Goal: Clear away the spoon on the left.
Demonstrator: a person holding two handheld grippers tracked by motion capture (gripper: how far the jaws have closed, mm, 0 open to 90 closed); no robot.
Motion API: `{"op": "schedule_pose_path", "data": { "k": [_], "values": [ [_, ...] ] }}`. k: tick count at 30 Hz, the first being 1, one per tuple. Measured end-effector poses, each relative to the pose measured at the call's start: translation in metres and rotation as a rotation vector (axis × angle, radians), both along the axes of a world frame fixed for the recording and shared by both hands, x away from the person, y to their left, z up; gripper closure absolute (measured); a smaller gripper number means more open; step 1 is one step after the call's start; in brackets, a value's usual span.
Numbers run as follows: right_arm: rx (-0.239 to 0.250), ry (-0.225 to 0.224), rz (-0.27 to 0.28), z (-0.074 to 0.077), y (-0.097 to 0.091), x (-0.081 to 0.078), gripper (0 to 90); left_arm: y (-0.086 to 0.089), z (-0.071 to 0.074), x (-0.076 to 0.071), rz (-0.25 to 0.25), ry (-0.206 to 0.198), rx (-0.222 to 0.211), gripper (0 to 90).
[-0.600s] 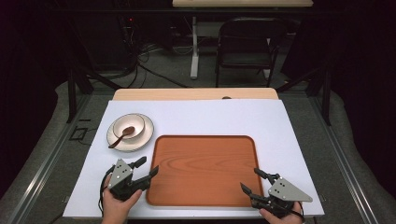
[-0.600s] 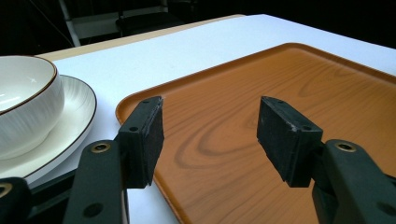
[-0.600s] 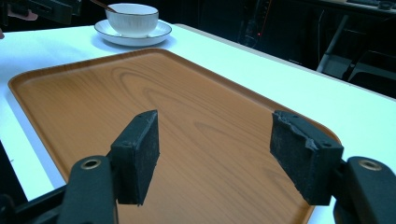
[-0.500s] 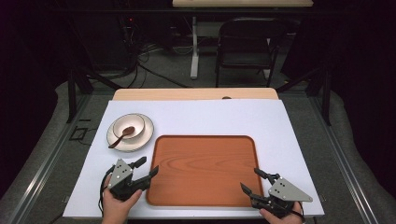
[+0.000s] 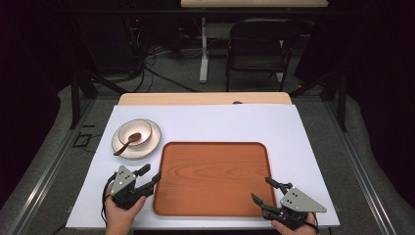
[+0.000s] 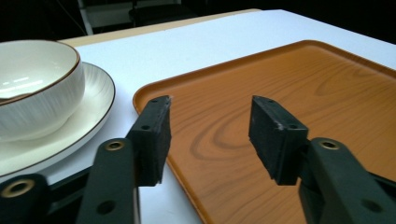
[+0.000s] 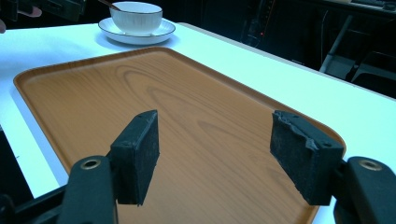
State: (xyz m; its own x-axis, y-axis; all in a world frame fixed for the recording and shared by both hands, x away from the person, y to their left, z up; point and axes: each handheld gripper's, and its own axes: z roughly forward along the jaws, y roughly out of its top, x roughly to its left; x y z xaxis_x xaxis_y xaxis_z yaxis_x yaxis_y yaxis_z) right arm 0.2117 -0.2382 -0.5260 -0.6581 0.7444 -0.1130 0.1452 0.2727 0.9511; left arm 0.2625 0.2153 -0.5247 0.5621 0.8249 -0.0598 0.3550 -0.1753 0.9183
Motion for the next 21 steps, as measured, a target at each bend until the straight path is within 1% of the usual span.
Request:
{"op": "schedule_pose_path", "data": {
  "k": [3,4,5,8,9,10,11,12,13,14,16,17,18,19,21],
  "values": [
    [0.005,0.003,-0.004,0.0,-0.001,0.0,32.5,0.001,0.0,0.001,0.015,0.01,0.007,55.6],
    [0.005,0.003,-0.004,0.0,-0.001,0.0,32.5,0.002,0.0,0.001,0.022,0.013,0.01,55.6],
    [0.008,0.005,-0.004,0.0,-0.002,0.001,32.5,0.004,0.001,0.001,0.033,0.023,0.003,60.5],
    [0.007,0.008,-0.001,0.0,-0.001,0.001,32.5,0.006,0.001,0.001,0.045,0.028,0.0,66.0],
    [0.009,0.011,0.0,0.0,-0.001,0.001,32.5,0.008,0.003,0.001,0.067,0.032,0.008,67.7],
    [0.009,0.011,0.0,0.0,-0.001,0.001,32.5,0.008,0.003,0.001,0.067,0.032,0.008,69.8],
    [0.005,0.008,0.003,0.0,-0.001,0.001,32.5,0.01,0.004,0.001,0.085,0.038,0.009,72.9],
    [0.005,0.01,0.003,0.0,-0.001,0.001,32.6,0.01,0.004,0.001,0.085,0.038,0.009,75.2],
    [0.005,0.012,0.004,0.0,-0.001,0.001,32.5,0.012,0.006,0.001,0.11,0.035,0.019,78.1],
    [0.006,0.012,0.004,0.0,-0.001,0.001,32.5,0.013,0.006,0.001,0.122,0.034,0.029,80.1],
    [0.006,0.012,0.003,-0.001,-0.001,0.001,32.5,0.013,0.007,0.001,0.13,0.033,0.031,83.5],
    [0.007,0.012,0.001,-0.001,-0.001,0.001,32.5,0.014,0.008,0.001,0.147,0.027,0.05,84.7],
    [0.008,0.012,0.001,-0.001,-0.001,0.001,32.5,0.014,0.008,0.001,0.147,0.027,0.05,86.1],
    [0.008,0.012,0.001,-0.001,-0.002,0.002,32.5,0.015,0.008,0.001,0.161,0.023,0.072,87.4],
    [0.005,0.012,0.001,-0.001,-0.001,0.002,32.6,0.017,0.009,0.002,0.171,0.025,0.067,89.7]
  ]
}}
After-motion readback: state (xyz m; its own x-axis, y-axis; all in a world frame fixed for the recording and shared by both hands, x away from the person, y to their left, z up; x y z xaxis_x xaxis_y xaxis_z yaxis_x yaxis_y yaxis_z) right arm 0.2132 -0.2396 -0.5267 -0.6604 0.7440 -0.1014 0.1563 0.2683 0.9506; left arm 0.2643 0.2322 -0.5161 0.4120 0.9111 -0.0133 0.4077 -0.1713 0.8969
